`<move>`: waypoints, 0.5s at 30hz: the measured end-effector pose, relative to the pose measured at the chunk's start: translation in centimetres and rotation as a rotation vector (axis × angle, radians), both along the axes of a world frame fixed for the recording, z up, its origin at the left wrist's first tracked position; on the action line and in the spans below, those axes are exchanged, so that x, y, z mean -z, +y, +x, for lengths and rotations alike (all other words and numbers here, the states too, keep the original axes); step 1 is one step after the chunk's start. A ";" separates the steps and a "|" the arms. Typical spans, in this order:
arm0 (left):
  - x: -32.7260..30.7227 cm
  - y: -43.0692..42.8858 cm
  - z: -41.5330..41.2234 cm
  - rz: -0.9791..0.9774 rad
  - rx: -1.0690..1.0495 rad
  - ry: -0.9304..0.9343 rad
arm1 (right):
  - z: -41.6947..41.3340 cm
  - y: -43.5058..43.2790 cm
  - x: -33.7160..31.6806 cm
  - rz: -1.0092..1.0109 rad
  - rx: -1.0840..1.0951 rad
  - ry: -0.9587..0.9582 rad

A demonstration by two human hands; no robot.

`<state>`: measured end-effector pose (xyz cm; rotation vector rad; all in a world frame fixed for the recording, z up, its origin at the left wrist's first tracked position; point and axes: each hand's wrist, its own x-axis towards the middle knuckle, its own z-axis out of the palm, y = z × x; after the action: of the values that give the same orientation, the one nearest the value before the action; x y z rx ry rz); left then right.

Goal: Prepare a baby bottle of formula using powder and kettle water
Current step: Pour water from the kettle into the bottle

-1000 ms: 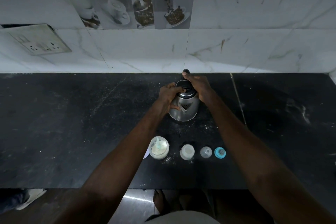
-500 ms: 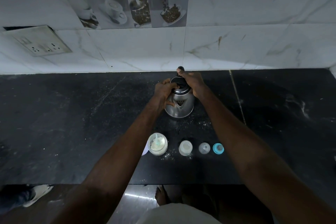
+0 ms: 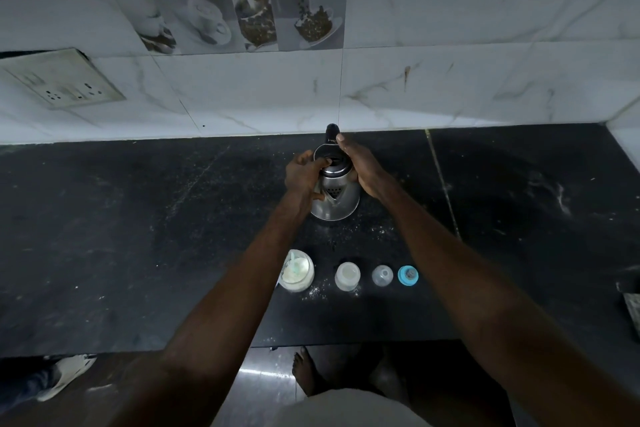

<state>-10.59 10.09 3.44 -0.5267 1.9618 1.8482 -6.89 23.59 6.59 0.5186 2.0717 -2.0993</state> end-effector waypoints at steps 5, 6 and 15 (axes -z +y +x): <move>-0.1 0.4 0.3 -0.003 -0.102 -0.016 | 0.6 0.1 -0.1 0.028 -0.108 0.046; -0.2 0.5 0.5 -0.008 -0.140 -0.018 | 0.7 0.2 0.1 0.033 -0.122 0.049; -0.4 0.8 1.4 0.038 -0.223 -0.009 | 2.1 0.6 -0.1 0.071 -0.162 0.037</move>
<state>-9.14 10.89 3.85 -0.7680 1.9235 2.0064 -4.82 24.15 6.69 0.3104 2.1365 -1.9654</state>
